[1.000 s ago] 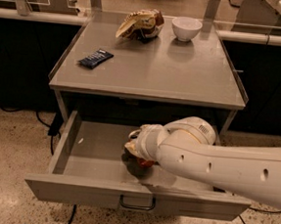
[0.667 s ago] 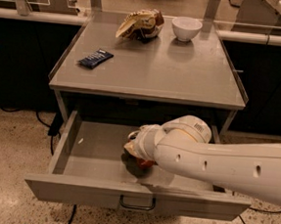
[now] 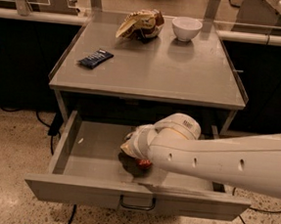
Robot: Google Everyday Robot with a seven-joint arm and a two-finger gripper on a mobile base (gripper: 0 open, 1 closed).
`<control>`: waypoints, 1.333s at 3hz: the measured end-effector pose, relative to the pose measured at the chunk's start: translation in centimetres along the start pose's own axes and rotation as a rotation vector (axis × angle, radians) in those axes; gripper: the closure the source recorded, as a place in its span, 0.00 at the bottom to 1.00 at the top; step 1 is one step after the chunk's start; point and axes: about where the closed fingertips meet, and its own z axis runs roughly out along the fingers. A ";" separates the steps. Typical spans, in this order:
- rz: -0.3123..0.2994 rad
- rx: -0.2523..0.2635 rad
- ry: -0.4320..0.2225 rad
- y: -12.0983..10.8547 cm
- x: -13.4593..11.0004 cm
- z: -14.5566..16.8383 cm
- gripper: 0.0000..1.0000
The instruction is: Place coke can into top drawer
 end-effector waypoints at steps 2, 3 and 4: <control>0.006 -0.007 0.005 0.4 -0.1 0.4 0.63; 0.006 -0.007 0.005 0.4 -0.1 0.4 0.31; 0.006 -0.007 0.005 0.4 -0.1 0.4 0.08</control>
Offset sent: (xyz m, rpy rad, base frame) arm -0.0005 0.0039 -0.0028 0.0010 0.0094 -0.0013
